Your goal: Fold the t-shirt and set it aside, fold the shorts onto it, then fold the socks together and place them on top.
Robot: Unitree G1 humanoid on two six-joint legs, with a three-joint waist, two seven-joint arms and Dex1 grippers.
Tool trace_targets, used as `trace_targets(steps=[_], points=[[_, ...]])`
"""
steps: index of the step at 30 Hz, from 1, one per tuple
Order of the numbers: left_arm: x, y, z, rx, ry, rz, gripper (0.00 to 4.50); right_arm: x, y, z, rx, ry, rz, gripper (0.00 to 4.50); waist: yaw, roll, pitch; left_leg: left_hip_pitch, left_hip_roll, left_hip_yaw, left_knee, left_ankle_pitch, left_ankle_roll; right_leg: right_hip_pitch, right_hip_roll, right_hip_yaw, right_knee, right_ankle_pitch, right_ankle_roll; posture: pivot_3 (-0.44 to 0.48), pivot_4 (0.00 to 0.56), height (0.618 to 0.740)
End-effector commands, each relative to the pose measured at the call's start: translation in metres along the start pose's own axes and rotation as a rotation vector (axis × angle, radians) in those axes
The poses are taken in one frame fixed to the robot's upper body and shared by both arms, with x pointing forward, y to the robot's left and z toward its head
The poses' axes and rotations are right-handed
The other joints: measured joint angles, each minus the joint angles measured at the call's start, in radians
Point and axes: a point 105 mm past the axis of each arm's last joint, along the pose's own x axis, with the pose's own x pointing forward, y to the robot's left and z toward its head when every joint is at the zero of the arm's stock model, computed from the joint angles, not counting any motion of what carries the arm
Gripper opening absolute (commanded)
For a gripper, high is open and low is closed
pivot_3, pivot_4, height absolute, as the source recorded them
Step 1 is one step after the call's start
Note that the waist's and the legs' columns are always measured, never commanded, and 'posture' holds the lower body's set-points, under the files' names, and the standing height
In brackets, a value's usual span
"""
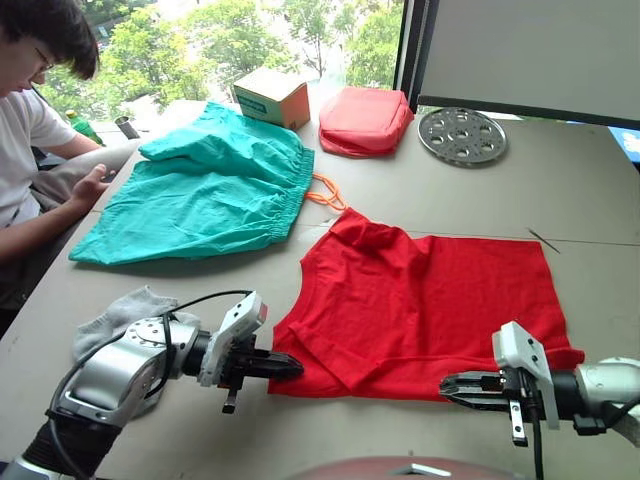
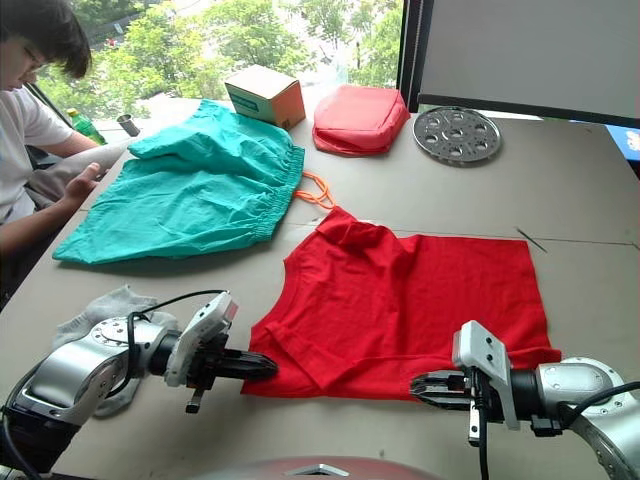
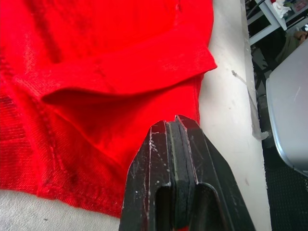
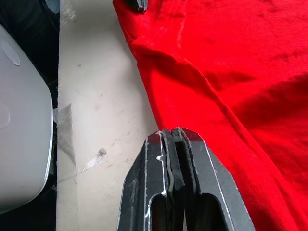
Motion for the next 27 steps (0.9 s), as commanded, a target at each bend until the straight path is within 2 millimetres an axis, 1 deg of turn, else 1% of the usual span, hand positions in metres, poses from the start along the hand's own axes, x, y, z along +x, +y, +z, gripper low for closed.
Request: trace_targets(steps=[1, 5, 9, 12, 14, 17, 18, 20, 23, 25, 27], points=[[0.003, 0.002, 0.006, 0.027, -0.023, 0.011, 0.07, 0.003, 0.003, 0.007, -0.034, -0.028, 0.006, 0.00, 0.004, 0.000, 0.000, 0.000, 0.000, 0.000, 0.000, 0.000, 0.000, 0.000, 0.000, 0.000, 0.000, 0.000, 0.000, 0.000, 0.150, 0.739], [0.008, 0.009, 0.017, -0.036, -0.117, 0.048, 0.07, 0.006, -0.001, -0.002, -0.033, -0.019, -0.011, 0.00, 0.007, -0.001, 0.000, 0.000, 0.000, 0.000, 0.001, 0.000, 0.000, 0.001, 0.000, 0.000, 0.000, 0.000, 0.000, 0.000, 0.150, 0.739], [0.008, 0.013, 0.027, -0.142, -0.180, 0.067, 0.07, 0.011, -0.005, -0.003, -0.039, -0.026, -0.019, 0.00, 0.007, -0.002, -0.001, 0.000, 0.000, 0.000, 0.001, 0.000, 0.000, 0.001, 0.000, 0.000, 0.000, 0.000, 0.000, 0.000, 0.150, 0.739], [0.010, 0.021, 0.035, -0.200, -0.227, 0.109, 0.07, 0.013, -0.005, -0.003, -0.044, -0.027, -0.015, 0.00, 0.008, -0.002, -0.001, 0.001, 0.000, 0.000, 0.001, 0.000, 0.000, 0.001, 0.001, 0.000, 0.001, 0.000, 0.000, 0.000, 0.150, 0.739], [0.012, 0.026, 0.044, -0.241, -0.283, 0.124, 0.07, 0.013, -0.006, -0.003, -0.046, -0.028, -0.014, 0.00, 0.010, -0.002, -0.001, 0.001, 0.000, 0.000, 0.001, 0.000, 0.000, 0.002, 0.002, 0.000, 0.001, 0.000, 0.000, 0.000, 0.150, 0.739], [0.008, 0.032, 0.067, -0.349, -0.438, 0.123, 0.07, 0.013, -0.009, -0.004, -0.049, -0.025, -0.021, 0.00, 0.009, -0.004, 0.000, 0.001, 0.000, -0.001, 0.004, 0.000, 0.001, 0.003, 0.002, 0.000, 0.001, 0.000, 0.000, 0.000, 0.150, 0.739], [0.005, 0.028, 0.067, -0.355, -0.424, 0.104, 0.07, 0.012, -0.010, -0.004, -0.050, -0.029, -0.025, 0.00, 0.008, -0.006, 0.000, 0.001, 0.000, -0.002, 0.005, 0.001, 0.001, 0.003, 0.003, 0.000, 0.003, 0.000, 0.000, 0.000, 0.150, 0.739], [0.001, 0.017, 0.060, -0.342, -0.360, 0.068, 0.07, 0.011, -0.010, -0.002, -0.052, -0.037, -0.028, 0.00, 0.004, -0.007, 0.000, 0.001, 0.000, -0.002, 0.007, 0.000, 0.001, 0.003, 0.003, 0.000, 0.006, 0.000, 0.000, 0.000, 0.150, 0.739], [-0.003, -0.004, 0.052, -0.294, -0.284, -0.024, 0.07, 0.008, -0.013, -0.001, -0.056, -0.044, -0.041, 0.00, -0.009, -0.007, 0.000, 0.002, 0.001, -0.001, 0.007, 0.000, 0.000, 0.002, 0.003, 0.001, 0.009, 0.000, 0.000, 0.000, 0.150, 0.739], [-0.003, -0.017, 0.049, -0.264, -0.254, -0.087, 0.07, 0.007, -0.013, -0.001, -0.058, -0.047, -0.045, 0.00, -0.008, -0.005, 0.001, 0.002, 0.001, -0.001, 0.007, 0.000, 0.000, 0.002, 0.002, 0.001, 0.009, -0.001, -0.001, 0.000, 0.150, 0.739], [0.004, -0.026, 0.044, -0.251, -0.213, -0.117, 0.07, 0.008, -0.012, -0.002, -0.056, -0.045, -0.047, 0.00, -0.001, -0.005, 0.001, 0.002, 0.001, -0.001, 0.008, 0.000, 0.000, 0.002, 0.000, 0.000, 0.009, 0.000, -0.001, 0.000, 0.150, 0.739]])
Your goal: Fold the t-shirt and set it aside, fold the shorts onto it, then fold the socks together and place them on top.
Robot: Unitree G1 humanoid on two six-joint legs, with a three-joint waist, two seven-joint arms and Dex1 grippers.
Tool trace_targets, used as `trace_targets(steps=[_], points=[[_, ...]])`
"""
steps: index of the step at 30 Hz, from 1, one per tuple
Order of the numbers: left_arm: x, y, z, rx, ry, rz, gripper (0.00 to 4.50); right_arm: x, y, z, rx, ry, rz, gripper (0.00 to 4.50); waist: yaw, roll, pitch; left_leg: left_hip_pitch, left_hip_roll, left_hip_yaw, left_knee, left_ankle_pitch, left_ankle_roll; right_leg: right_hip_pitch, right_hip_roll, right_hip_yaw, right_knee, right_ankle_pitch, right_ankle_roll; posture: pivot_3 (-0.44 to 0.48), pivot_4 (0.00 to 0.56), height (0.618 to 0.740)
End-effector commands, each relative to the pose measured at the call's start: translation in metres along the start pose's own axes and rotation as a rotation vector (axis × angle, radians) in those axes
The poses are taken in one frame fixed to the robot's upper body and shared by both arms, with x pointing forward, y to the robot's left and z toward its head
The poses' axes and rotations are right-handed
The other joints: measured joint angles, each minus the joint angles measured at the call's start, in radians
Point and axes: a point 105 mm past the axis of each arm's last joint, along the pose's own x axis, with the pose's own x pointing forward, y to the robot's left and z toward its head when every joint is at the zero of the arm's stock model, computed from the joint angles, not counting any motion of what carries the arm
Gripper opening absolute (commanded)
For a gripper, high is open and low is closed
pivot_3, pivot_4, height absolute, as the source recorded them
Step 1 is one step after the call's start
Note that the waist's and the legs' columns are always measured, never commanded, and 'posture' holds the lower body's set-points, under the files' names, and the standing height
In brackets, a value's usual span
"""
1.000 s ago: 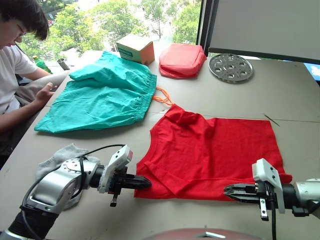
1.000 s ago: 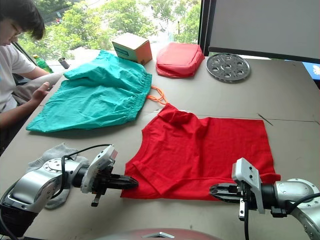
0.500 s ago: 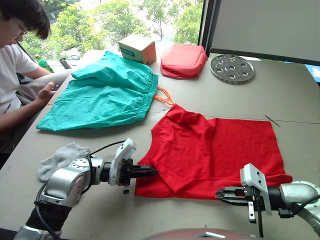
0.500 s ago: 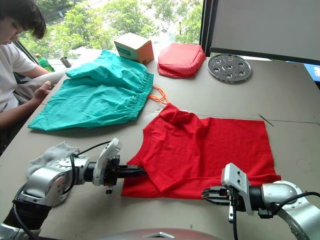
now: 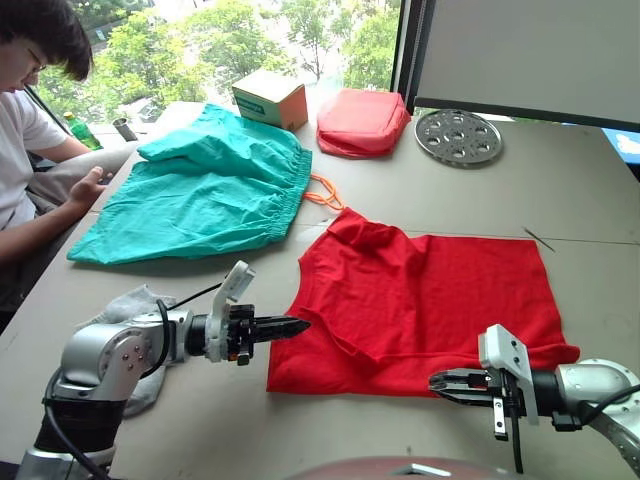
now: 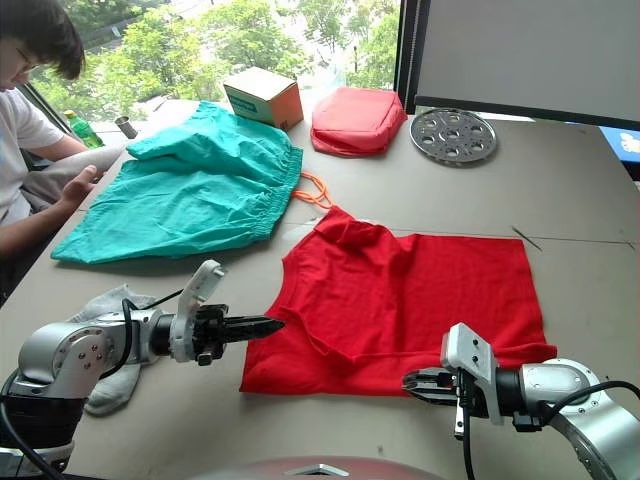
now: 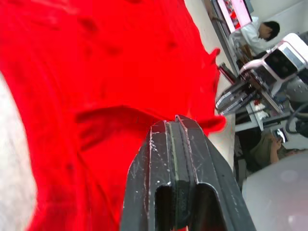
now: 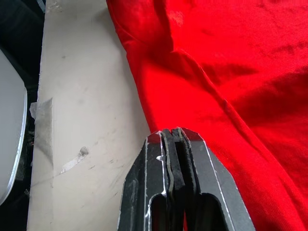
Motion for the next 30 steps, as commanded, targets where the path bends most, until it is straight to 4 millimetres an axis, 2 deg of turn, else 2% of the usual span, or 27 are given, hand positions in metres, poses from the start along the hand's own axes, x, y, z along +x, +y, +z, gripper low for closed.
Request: trace_targets(steps=[1, 7, 10, 12, 17, 20, 23, 26, 28, 30], points=[[0.013, -0.019, -0.011, 0.058, 0.066, -0.094, 0.07, -0.002, 0.000, 0.004, -0.029, -0.018, -0.016, 0.00, 0.006, 0.000, 0.000, 0.000, 0.000, 0.000, 0.000, 0.000, 0.000, 0.000, -0.001, 0.000, 0.000, 0.000, 0.000, 0.000, 0.150, 0.739], [0.050, 0.003, -0.017, 0.058, 0.066, -0.022, 0.07, 0.006, -0.008, -0.002, -0.021, -0.006, -0.077, 0.00, 0.017, 0.000, 0.000, -0.001, 0.000, 0.000, 0.001, 0.000, 0.000, 0.000, -0.001, 0.000, -0.001, 0.000, 0.000, 0.000, 0.150, 0.739], [0.068, 0.025, -0.011, 0.038, 0.000, 0.075, 0.07, 0.004, -0.019, -0.020, 0.009, 0.059, -0.169, 0.00, 0.016, 0.000, 0.000, -0.001, 0.000, 0.000, 0.001, 0.000, 0.000, 0.000, -0.001, 0.000, 0.000, 0.000, 0.000, 0.000, 0.150, 0.739], [0.072, 0.032, -0.006, 0.007, -0.054, 0.120, 0.07, -0.001, -0.024, -0.032, 0.016, 0.102, -0.226, 0.00, 0.017, 0.001, -0.004, -0.001, 0.000, 0.000, 0.002, 0.000, 0.000, 0.001, -0.001, 0.000, 0.000, 0.000, 0.000, 0.000, 0.150, 0.739], [0.055, 0.044, -0.022, -0.021, -0.016, 0.223, 0.07, -0.027, -0.036, -0.047, 0.064, 0.132, -0.380, 0.00, 0.014, 0.002, -0.010, 0.001, 0.000, 0.000, 0.003, 0.000, 0.000, 0.002, 0.000, -0.001, 0.002, 0.000, 0.000, 0.000, 0.150, 0.739], [0.033, 0.048, -0.030, -0.024, 0.007, 0.273, 0.07, -0.059, -0.046, -0.053, 0.122, 0.124, -0.515, 0.00, 0.009, 0.002, -0.012, 0.003, 0.001, 0.000, 0.003, 0.000, 0.000, 0.003, -0.001, 0.000, 0.002, 0.000, 0.000, 0.000, 0.150, 0.739], [0.010, 0.048, -0.038, -0.031, 0.033, 0.312, 0.07, -0.096, -0.046, -0.065, 0.180, 0.159, -0.617, 0.00, 0.007, 0.003, -0.012, 0.004, 0.001, 0.000, 0.002, 0.000, 0.000, 0.003, -0.001, 0.000, 0.002, 0.000, 0.000, 0.000, 0.150, 0.739], [-0.002, 0.047, -0.041, -0.033, 0.042, 0.330, 0.07, -0.120, -0.045, -0.077, 0.202, 0.211, -0.686, 0.00, 0.009, 0.003, -0.012, 0.005, 0.001, 0.000, -0.002, -0.001, -0.001, 0.002, -0.001, 0.000, 0.001, -0.001, -0.001, 0.000, 0.150, 0.739], [-0.007, 0.046, -0.042, -0.022, 0.044, 0.333, 0.07, -0.127, -0.045, -0.073, 0.208, 0.183, -0.704, 0.00, 0.010, 0.005, -0.011, 0.006, 0.001, 0.000, -0.004, -0.001, -0.001, 0.002, -0.001, 0.000, 0.001, -0.001, -0.002, 0.000, 0.150, 0.739], [-0.010, 0.043, -0.034, 0.000, 0.000, 0.324, 0.07, -0.127, -0.042, -0.060, 0.213, 0.100, -0.677, 0.00, 0.011, 0.006, -0.010, 0.006, 0.001, 0.000, -0.005, -0.001, -0.001, 0.002, -0.001, 0.000, 0.000, -0.002, -0.002, 0.000, 0.150, 0.739]])
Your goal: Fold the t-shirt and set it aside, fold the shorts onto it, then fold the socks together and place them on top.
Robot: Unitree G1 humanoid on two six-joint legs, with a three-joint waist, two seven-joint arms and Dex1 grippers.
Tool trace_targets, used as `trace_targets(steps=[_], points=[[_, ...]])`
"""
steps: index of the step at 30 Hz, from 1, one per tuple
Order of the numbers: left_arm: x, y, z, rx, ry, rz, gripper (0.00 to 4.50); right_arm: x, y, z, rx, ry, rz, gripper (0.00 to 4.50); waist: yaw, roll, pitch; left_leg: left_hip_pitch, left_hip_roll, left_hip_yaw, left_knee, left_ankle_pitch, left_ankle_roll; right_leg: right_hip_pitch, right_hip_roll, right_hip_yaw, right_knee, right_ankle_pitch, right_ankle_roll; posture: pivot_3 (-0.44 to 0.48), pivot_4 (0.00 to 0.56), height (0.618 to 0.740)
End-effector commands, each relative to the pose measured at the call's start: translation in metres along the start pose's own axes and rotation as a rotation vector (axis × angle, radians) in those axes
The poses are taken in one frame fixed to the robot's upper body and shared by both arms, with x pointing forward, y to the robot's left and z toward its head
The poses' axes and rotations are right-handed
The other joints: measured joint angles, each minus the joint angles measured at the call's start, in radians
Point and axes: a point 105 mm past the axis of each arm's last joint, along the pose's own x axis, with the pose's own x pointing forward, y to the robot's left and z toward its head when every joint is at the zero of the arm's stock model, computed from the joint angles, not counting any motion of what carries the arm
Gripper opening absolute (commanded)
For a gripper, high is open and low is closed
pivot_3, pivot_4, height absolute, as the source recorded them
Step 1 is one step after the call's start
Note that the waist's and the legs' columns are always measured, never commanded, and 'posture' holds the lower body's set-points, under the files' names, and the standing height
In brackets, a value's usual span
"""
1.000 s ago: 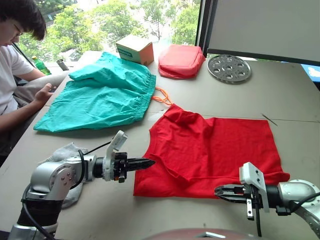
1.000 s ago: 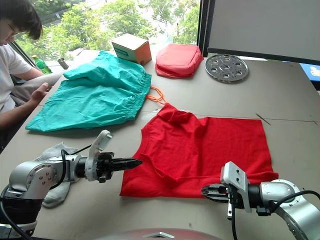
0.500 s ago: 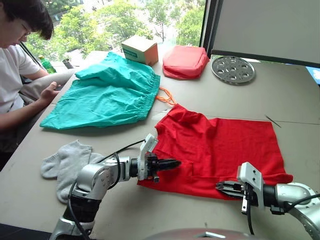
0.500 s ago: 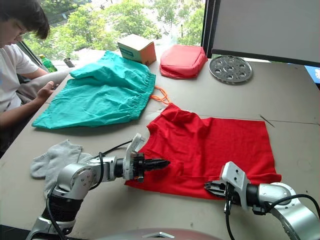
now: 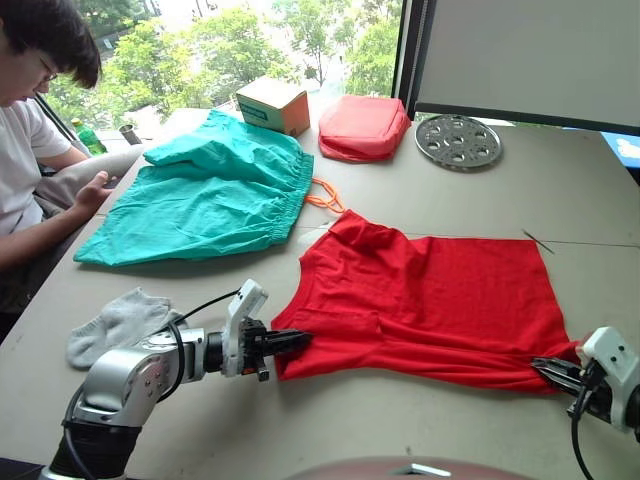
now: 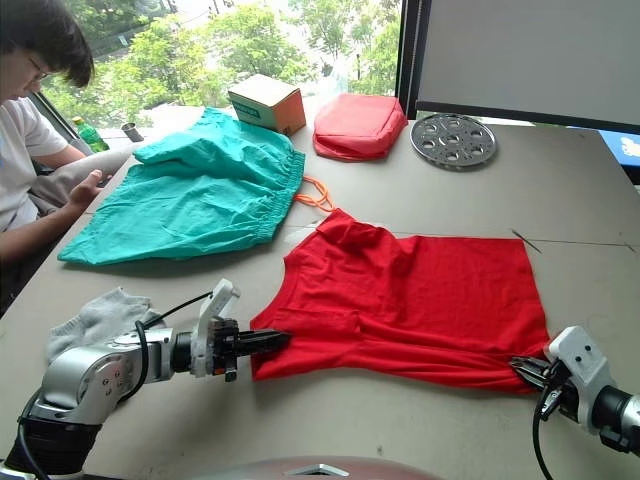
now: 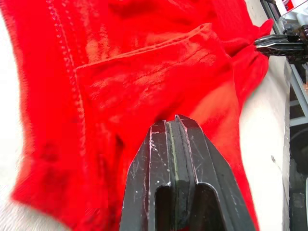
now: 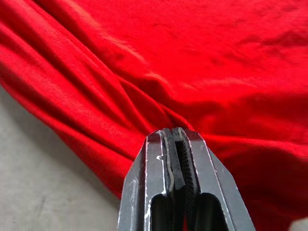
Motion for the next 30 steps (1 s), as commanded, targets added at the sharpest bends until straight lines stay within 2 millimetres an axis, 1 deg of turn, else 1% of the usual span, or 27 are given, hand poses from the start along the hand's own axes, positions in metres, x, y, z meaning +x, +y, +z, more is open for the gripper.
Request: trace_targets(steps=[1, 4, 5, 6, 8, 9, 12, 13, 15, 17, 19, 22, 25, 28, 30], points=[[-0.013, 0.007, 0.005, -0.001, -0.046, 0.042, 0.07, -0.014, 0.001, 0.013, 0.059, -0.088, 0.028, 0.00, 0.001, 0.003, 0.002, 0.000, 0.000, 0.000, -0.001, 0.000, 0.000, 0.000, 0.000, 0.000, 0.000, 0.000, 0.000, 0.000, 0.150, 0.739], [-0.017, -0.017, 0.031, 0.036, -0.156, -0.094, 0.07, -0.018, 0.018, 0.033, 0.107, -0.190, 0.135, 0.00, 0.001, 0.004, 0.009, 0.000, 0.000, 0.000, -0.003, 0.000, 0.000, -0.001, -0.001, 0.000, -0.001, 0.000, 0.000, 0.000, 0.150, 0.739], [-0.018, -0.029, 0.036, 0.041, -0.157, -0.162, 0.07, -0.019, 0.023, 0.038, 0.112, -0.207, 0.163, 0.00, 0.001, 0.004, 0.010, -0.001, 0.000, 0.000, -0.004, 0.000, 0.000, -0.001, -0.001, 0.000, -0.001, 0.000, 0.000, 0.000, 0.150, 0.739], [-0.018, -0.042, 0.037, 0.052, -0.130, -0.226, 0.07, -0.020, 0.026, 0.040, 0.116, -0.208, 0.182, 0.00, 0.001, 0.003, 0.010, -0.001, 0.000, 0.000, -0.004, 0.000, 0.000, -0.002, -0.001, 0.000, -0.002, 0.000, 0.000, 0.000, 0.150, 0.739], [-0.017, -0.060, 0.033, 0.067, -0.063, -0.316, 0.07, -0.021, 0.028, 0.040, 0.111, -0.190, 0.197, 0.00, 0.001, 0.003, 0.010, -0.002, 0.000, 0.000, -0.004, 0.000, 0.000, -0.003, -0.001, 0.000, -0.002, 0.000, 0.000, 0.000, 0.150, 0.739], [-0.015, -0.065, 0.030, 0.073, -0.033, -0.337, 0.07, -0.022, 0.029, 0.039, 0.115, -0.179, 0.205, 0.00, 0.001, 0.003, 0.010, -0.003, -0.001, 0.000, -0.004, 0.000, 0.000, -0.003, -0.001, 0.000, -0.004, 0.000, 0.001, 0.000, 0.150, 0.739], [-0.005, -0.070, 0.012, 0.136, 0.087, -0.341, 0.07, -0.030, 0.032, 0.028, 0.122, -0.107, 0.229, 0.00, 0.004, 0.005, 0.010, -0.006, -0.002, 0.000, -0.006, -0.001, 0.001, -0.003, 0.000, -0.001, -0.011, 0.000, 0.001, 0.000, 0.150, 0.739], [0.000, -0.068, 0.006, 0.146, 0.114, -0.332, 0.07, -0.034, 0.032, 0.023, 0.128, -0.080, 0.232, 0.00, 0.006, 0.005, 0.010, -0.006, -0.002, 0.000, -0.006, -0.001, 0.002, -0.003, 0.000, -0.001, -0.011, 0.000, 0.001, 0.000, 0.150, 0.739], [0.009, -0.058, -0.004, 0.155, 0.156, -0.288, 0.07, -0.038, 0.031, 0.013, 0.132, -0.021, 0.226, 0.00, 0.007, 0.003, 0.010, -0.007, -0.003, 0.000, -0.006, -0.002, 0.003, -0.003, 0.000, -0.001, -0.012, 0.000, 0.001, 0.000, 0.150, 0.739], [0.016, -0.042, -0.013, 0.165, 0.194, -0.210, 0.07, -0.037, 0.022, 0.003, 0.110, 0.019, 0.173, 0.00, 0.007, 0.002, 0.010, -0.007, -0.002, 0.000, -0.006, -0.002, 0.003, -0.003, 0.000, -0.001, -0.012, 0.000, 0.001, 0.000, 0.150, 0.739], [0.018, -0.027, -0.019, 0.159, 0.214, -0.134, 0.07, -0.032, 0.007, -0.009, 0.092, 0.076, 0.100, 0.00, 0.005, 0.002, 0.010, -0.006, -0.002, 0.000, -0.005, -0.002, 0.003, -0.003, 0.001, -0.001, -0.012, 0.000, 0.001, 0.000, 0.150, 0.739], [0.011, -0.019, -0.027, 0.138, 0.242, -0.111, 0.07, -0.029, -0.002, -0.025, 0.087, 0.143, 0.079, 0.00, 0.003, 0.004, 0.009, -0.006, -0.001, 0.000, -0.004, -0.002, 0.003, -0.003, 0.000, -0.001, -0.012, 0.000, 0.001, 0.000, 0.150, 0.739], [-0.003, -0.013, -0.037, 0.103, 0.272, -0.092, 0.07, -0.029, -0.019, -0.041, 0.084, 0.218, 0.025, 0.00, -0.004, 0.001, 0.007, -0.005, -0.001, 0.000, -0.005, -0.002, 0.003, -0.003, 0.000, -0.001, -0.011, 0.000, 0.001, 0.000, 0.150, 0.739], [-0.017, -0.011, -0.042, 0.073, 0.286, -0.081, 0.07, -0.040, -0.027, -0.055, 0.077, 0.292, -0.004, 0.00, -0.004, -0.002, 0.003, -0.003, -0.001, -0.001, -0.005, -0.002, 0.003, -0.003, 0.001, -0.001, -0.011, 0.000, 0.001, 0.000, 0.150, 0.739], [-0.025, -0.013, -0.043, 0.058, 0.279, -0.087, 0.07, -0.047, -0.029, -0.056, 0.090, 0.294, -0.021, 0.00, 0.000, -0.004, 0.002, -0.003, -0.001, -0.001, -0.006, -0.002, 0.003, -0.003, 0.000, -0.001, -0.012, 0.000, 0.001, 0.000, 0.150, 0.739]])
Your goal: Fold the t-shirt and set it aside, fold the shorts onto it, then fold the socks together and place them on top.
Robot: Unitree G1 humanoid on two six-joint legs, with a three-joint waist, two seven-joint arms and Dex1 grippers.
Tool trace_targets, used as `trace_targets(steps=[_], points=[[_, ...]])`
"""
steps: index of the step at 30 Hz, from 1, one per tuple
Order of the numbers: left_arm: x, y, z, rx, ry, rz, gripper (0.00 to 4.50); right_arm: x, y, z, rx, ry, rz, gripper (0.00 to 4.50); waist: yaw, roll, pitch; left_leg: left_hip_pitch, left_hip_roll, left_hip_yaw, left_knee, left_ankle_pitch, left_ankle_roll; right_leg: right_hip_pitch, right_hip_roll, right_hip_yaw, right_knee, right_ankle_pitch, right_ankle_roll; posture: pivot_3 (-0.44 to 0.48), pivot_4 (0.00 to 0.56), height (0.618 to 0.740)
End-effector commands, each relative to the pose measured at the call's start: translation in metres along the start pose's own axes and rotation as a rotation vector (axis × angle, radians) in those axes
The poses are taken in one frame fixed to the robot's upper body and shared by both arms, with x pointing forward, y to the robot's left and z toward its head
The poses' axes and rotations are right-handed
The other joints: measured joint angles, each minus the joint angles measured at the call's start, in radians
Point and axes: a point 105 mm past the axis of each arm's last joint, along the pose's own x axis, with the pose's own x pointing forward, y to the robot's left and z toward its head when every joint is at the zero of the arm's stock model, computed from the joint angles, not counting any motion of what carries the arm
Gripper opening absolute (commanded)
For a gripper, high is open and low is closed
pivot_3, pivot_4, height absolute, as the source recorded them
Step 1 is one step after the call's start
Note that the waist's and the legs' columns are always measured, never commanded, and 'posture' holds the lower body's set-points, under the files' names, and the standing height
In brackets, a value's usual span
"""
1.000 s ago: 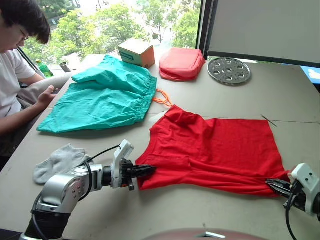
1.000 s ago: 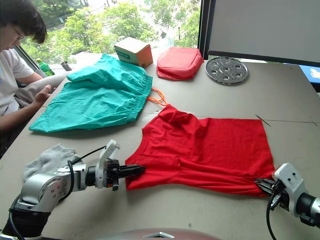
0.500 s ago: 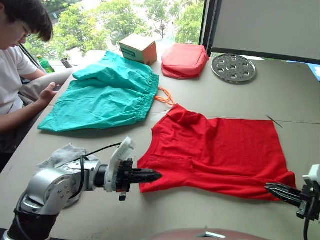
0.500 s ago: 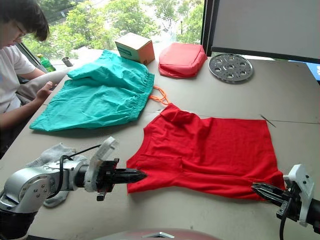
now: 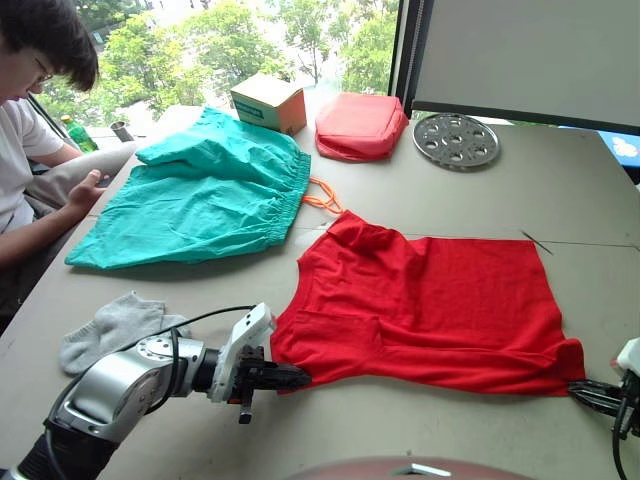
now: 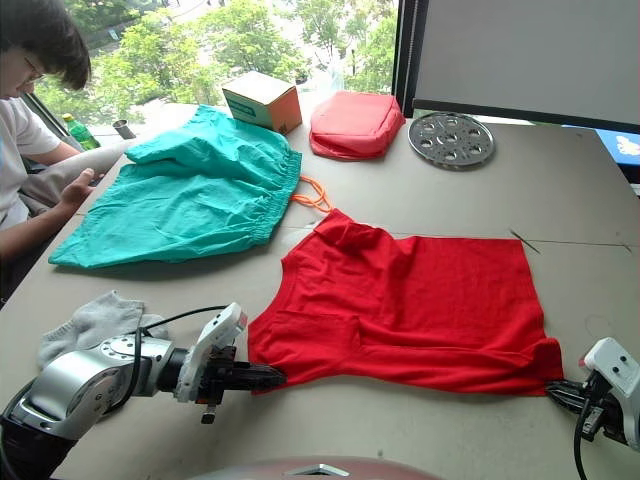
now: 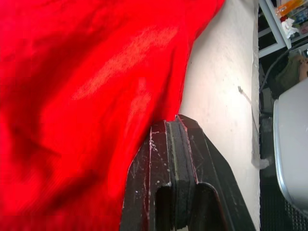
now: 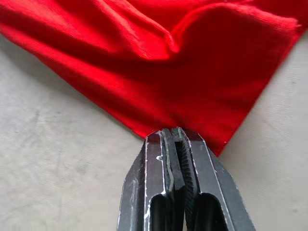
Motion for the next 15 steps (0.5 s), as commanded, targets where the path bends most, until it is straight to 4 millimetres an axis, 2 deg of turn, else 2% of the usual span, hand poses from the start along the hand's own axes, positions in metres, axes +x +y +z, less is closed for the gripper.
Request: trace_targets(steps=[1, 2, 4, 6, 8, 10, 13, 15], points=[[-0.015, 0.003, -0.020, -0.091, 0.039, 0.043, 0.07, -0.017, -0.010, -0.030, 0.073, 0.101, -0.074, 0.00, 0.006, -0.002, -0.001, -0.001, 0.000, 0.000, 0.000, 0.000, 0.000, 0.000, 0.000, 0.000, 0.000, 0.000, 0.000, 0.000, 0.150, 0.739], [-0.017, 0.001, -0.019, -0.089, 0.030, 0.038, 0.07, -0.020, -0.008, -0.028, 0.067, 0.080, -0.071, 0.00, 0.008, -0.002, -0.001, -0.001, 0.000, 0.000, 0.000, -0.001, 0.000, 0.000, -0.001, 0.000, -0.001, 0.000, 0.000, 0.000, 0.150, 0.739], [-0.020, -0.003, -0.011, -0.061, -0.030, 0.016, 0.07, -0.025, 0.000, -0.011, 0.051, -0.035, -0.032, 0.00, 0.011, 0.000, 0.000, -0.002, -0.001, -0.001, 0.000, -0.002, 0.000, -0.001, -0.001, 0.000, -0.001, 0.000, 0.000, 0.000, 0.150, 0.739], [-0.023, -0.014, 0.015, 0.002, -0.182, -0.039, 0.07, -0.031, 0.011, 0.015, 0.069, -0.181, 0.020, 0.00, 0.010, 0.003, 0.003, -0.003, -0.001, -0.002, 0.000, -0.003, -0.001, -0.001, -0.001, 0.000, -0.001, -0.001, 0.002, 0.000, 0.150, 0.739], [-0.028, -0.021, 0.037, 0.072, -0.297, -0.053, 0.07, -0.032, 0.017, 0.032, -0.001, -0.239, 0.036, 0.00, 0.008, 0.011, 0.008, -0.003, -0.001, -0.002, 0.000, -0.003, -0.001, -0.002, -0.001, 0.000, -0.001, -0.001, 0.002, 0.000, 0.150, 0.739], [-0.030, -0.030, 0.042, 0.146, -0.300, -0.067, 0.00, -0.030, 0.026, 0.041, -0.073, -0.248, 0.058, 0.57, 0.005, 0.011, 0.008, -0.003, 0.000, -0.002, 0.000, -0.003, -0.001, -0.002, -0.001, 0.000, 0.000, -0.001, 0.002, 0.000, 0.150, 0.739], [-0.027, -0.038, 0.035, 0.298, -0.226, -0.071, 0.94, -0.022, 0.038, 0.044, -0.241, -0.199, 0.080, 1.69, 0.004, 0.009, 0.007, -0.001, 0.000, -0.002, 0.000, -0.003, -0.002, -0.002, 0.001, -0.001, 0.000, -0.001, 0.002, 0.000, 0.150, 0.739], [-0.024, -0.039, 0.031, 0.447, -0.192, -0.043, 1.92, -0.016, 0.034, 0.045, -0.378, -0.173, 0.033, 2.74, 0.006, 0.009, 0.007, -0.001, 0.000, -0.001, 0.000, -0.003, -0.002, -0.002, 0.001, -0.001, 0.000, -0.001, 0.001, 0.000, 0.150, 0.739]])
